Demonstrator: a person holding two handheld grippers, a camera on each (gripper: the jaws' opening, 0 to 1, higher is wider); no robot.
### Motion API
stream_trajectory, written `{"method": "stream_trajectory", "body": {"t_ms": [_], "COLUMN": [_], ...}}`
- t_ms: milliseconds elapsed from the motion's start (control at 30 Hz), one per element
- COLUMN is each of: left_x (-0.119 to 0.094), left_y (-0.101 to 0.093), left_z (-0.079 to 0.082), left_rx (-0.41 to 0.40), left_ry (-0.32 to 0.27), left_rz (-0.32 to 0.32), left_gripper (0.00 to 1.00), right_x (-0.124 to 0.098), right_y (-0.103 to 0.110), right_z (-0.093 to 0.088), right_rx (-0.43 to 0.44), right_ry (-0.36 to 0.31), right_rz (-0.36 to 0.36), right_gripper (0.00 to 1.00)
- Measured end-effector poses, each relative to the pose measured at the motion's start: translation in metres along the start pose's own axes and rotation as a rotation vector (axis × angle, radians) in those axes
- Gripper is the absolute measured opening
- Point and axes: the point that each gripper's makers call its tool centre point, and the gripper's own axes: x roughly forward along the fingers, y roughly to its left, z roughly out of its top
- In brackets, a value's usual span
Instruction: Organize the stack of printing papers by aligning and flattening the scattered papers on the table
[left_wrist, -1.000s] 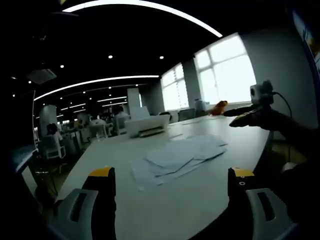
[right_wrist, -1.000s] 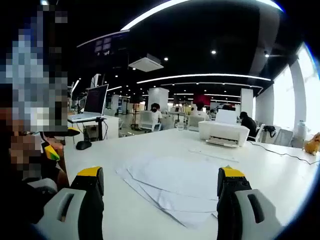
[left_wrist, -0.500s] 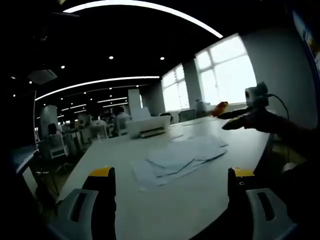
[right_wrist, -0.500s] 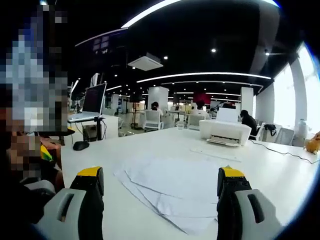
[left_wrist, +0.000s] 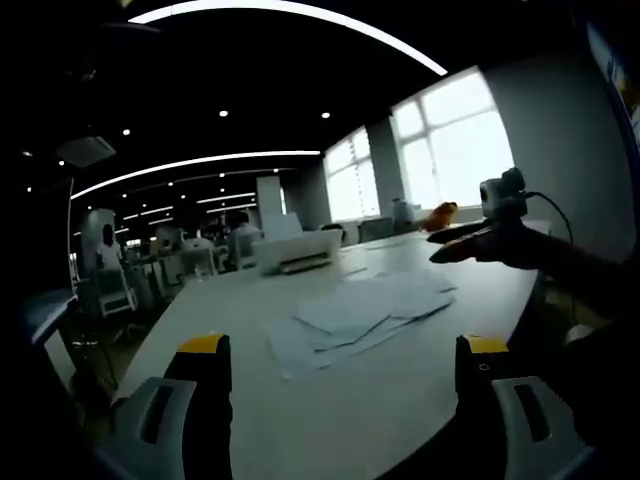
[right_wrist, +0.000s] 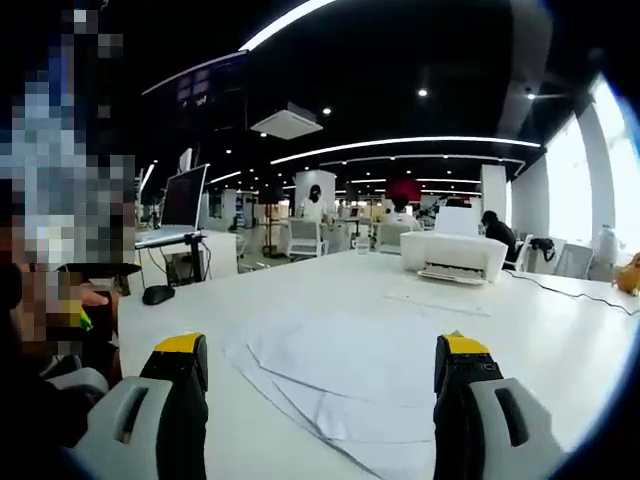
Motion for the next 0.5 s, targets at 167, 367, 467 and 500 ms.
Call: {"method": "stream_trajectory", "body": {"t_ms": [167, 367, 467, 500], "left_x": [0.0, 0.0, 0.0, 0.0], "left_y": [0.001, 0.0, 0.0, 0.0], "left_z": [0.0, -0.002, -0.003, -0.003], "left_rx": [-0.002, -0.002, -0.003, -0.003], "left_ry": [-0.001, 0.003, 0.001, 0.0], "left_rz": [0.001, -0.006, -0.008, -0.008], "left_gripper": [0.95, 0.95, 0.95, 0.95], "right_x": [0.007, 0.016, 0.019, 0.022], "right_y": [0.0, 0.001, 0.0, -0.002], "right_z": [0.0, -0.003, -0.003, -0.003], "right_rx": [0.013, 0.021, 0.02, 0.021], "right_ry": [-0.011, -0.008, -0.01, -0.01], "right_rz": [0.0, 0.003, 0.004, 0.005], "right_gripper": [0.89, 0.89, 0.89, 0.89]}}
